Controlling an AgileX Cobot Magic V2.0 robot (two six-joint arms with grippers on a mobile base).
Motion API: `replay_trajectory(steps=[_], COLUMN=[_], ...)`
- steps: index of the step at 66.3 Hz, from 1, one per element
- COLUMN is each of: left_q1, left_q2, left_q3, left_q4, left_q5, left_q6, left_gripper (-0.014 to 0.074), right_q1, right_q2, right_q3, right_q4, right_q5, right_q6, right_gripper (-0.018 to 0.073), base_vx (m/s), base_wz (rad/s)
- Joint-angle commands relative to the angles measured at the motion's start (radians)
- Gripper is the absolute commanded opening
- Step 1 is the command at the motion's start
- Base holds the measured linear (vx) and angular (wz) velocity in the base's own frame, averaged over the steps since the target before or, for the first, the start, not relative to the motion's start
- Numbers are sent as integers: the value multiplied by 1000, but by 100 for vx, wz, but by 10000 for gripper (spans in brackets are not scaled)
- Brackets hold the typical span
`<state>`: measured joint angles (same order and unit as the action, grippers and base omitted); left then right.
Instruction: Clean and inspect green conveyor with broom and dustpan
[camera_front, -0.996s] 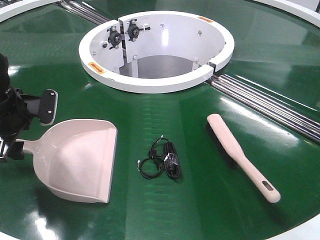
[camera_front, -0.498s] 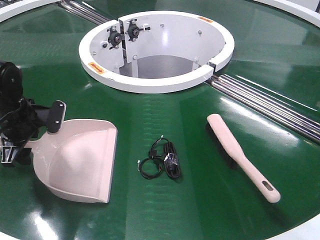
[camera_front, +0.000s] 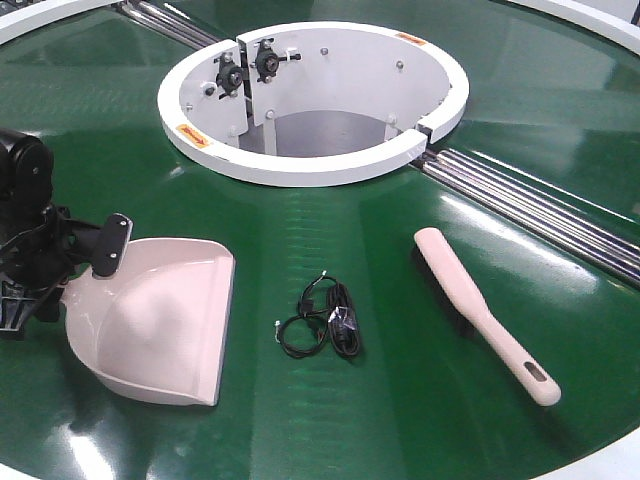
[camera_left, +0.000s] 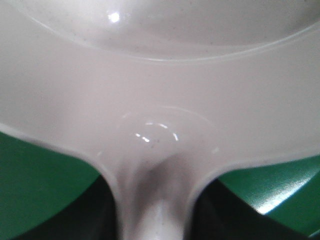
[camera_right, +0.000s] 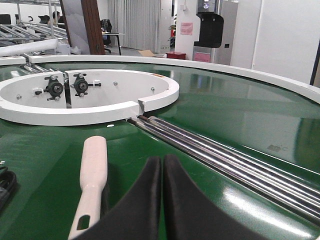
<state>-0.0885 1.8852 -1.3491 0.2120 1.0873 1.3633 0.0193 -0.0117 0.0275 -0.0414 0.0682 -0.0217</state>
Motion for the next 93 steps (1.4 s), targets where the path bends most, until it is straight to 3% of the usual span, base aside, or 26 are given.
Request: replay_trajectory(steps=[1,24,29,38,43,93], left_q1=[-6,-22,-49,-102,-118,-189], left_q2=[-65,-157,-157,-141,-130,-39], left_q3=[-32,-79,-79,-79,-79,-79], left_q4=[1,-68,-40,72,101,113], left_q5=[28,55,63,42,47,107], left_q6=[2,-8,-32,-160,-193,-193], left_gripper=[-8,-8,-8,-8,-8,-8], right_q1=[-6,-6,-6,-6,-6,-6], right_q2=[-11,-11,-11,-12,-12,-12], right_q3=[4,4,4,4,4,4], right_q4=[-7,-7,-7,-7,-7,-7], right_q5=[-75,-74,-74,-74,-74,-75], right_q6=[-5,-5,-5,-5,-5,-5], right_gripper=[-8,-8,-8,-8,-8,-8], base_vx=[0,0,0,0,0,0], base_wz=[0,0,0,0,0,0])
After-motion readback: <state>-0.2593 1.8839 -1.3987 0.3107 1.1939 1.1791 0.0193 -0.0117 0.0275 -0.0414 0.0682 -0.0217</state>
